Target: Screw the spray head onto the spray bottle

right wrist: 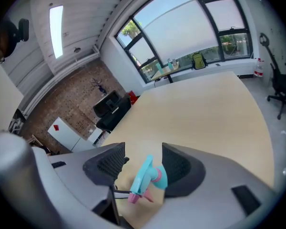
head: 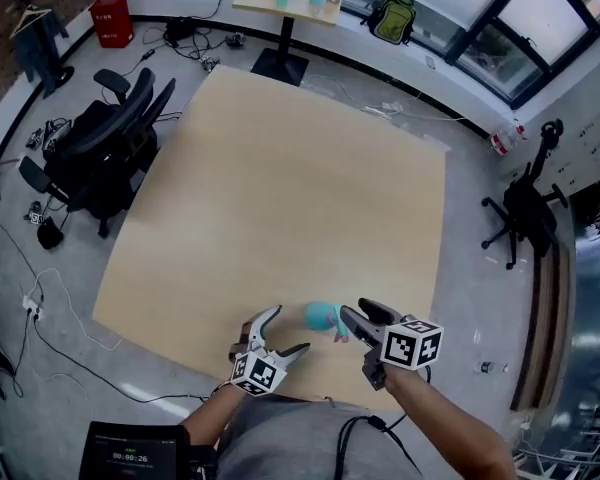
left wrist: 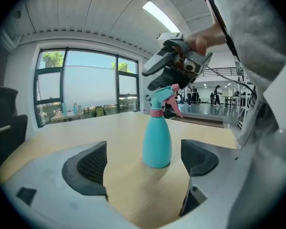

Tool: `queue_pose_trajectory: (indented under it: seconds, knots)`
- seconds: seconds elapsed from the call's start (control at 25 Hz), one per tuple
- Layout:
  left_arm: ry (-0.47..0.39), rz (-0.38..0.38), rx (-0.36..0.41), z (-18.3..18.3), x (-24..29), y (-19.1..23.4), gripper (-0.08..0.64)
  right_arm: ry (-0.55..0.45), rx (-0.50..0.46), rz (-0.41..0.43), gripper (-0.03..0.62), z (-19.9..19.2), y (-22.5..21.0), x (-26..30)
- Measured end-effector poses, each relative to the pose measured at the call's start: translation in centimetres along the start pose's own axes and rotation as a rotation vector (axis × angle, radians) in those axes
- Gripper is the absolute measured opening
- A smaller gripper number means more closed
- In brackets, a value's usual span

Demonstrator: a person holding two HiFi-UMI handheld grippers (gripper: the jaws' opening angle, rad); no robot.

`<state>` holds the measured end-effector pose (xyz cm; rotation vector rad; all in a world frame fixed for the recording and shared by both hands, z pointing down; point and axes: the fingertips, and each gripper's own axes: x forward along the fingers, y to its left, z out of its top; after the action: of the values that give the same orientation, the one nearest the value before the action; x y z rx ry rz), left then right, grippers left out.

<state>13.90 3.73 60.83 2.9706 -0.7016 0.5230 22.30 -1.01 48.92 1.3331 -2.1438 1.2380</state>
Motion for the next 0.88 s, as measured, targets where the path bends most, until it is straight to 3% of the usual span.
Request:
queue_pose_trajectory:
  seconds: [0.16,0.36,0.4,0.44,0.52,0.68,0.8,0.88]
  knots:
    - [-0.029,0.088,-0.044,1.8,-4.9,2.7,0.468,-0.148,0.05,0.01,0.225,1.7,0.0,-2.4]
    - [-0.117,0.169,-0.033,8.2,-9.5,4.3,0.463,-0.319,0.038,0.063,0.217,3.2,1.4,-6.3]
    - [-0.14,0.18,-0.021,9.5,-10.2,4.4,0.46,-0.349,0.019,0.071,0.18,3.4,1.7,-7.1]
    - [-0.167,0.189,-0.003,10.7,-10.9,4.4,0.452,-0.38,-0.004,0.079,0.102,3.5,2.2,-7.8]
    - [-0.224,0.204,0.044,13.4,-12.4,4.2,0.399,-0.444,-0.053,0.096,0.024,3.8,3.3,-9.5]
    - [-0.28,0.202,0.157,18.3,-15.2,2.4,0.251,-0.545,-0.154,0.158,0.006,4.3,6.3,-13.7]
    - [-0.29,0.177,0.213,21.0,-17.5,0.2,0.014,-0.591,-0.209,0.224,0.006,4.0,9.1,-17.0]
    - [-0.308,0.173,0.216,22.7,-19.1,-1.3,0.005,-0.632,-0.218,0.274,0.006,3.9,10.7,-19.3]
